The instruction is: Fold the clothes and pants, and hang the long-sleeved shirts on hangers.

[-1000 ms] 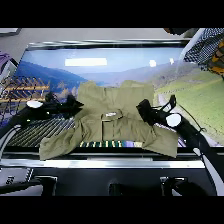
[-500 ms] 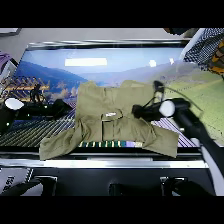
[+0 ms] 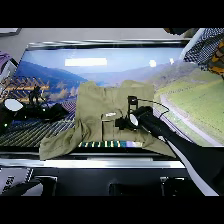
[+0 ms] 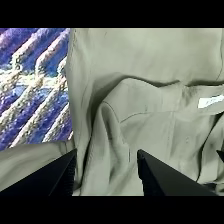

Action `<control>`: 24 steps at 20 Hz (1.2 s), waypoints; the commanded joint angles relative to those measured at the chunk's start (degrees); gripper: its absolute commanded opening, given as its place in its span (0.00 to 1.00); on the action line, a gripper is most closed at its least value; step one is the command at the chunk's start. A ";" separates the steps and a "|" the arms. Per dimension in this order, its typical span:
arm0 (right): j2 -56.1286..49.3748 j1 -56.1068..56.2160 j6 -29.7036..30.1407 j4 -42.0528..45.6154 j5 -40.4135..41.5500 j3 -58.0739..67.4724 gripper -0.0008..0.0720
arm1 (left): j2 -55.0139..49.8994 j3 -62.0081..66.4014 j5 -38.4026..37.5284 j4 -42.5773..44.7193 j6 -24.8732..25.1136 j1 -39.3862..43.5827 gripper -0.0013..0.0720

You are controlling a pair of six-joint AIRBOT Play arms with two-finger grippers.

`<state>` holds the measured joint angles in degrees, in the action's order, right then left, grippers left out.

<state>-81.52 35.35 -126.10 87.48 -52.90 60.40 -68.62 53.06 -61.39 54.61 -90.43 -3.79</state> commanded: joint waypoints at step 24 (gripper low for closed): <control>-12.87 0.68 -6.14 7.96 -9.84 12.26 0.21 | -0.07 0.04 -0.11 2.73 0.00 -0.04 0.62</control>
<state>-94.50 35.97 -132.05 94.94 -60.71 72.69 -68.66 53.06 -61.52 57.21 -90.45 -3.79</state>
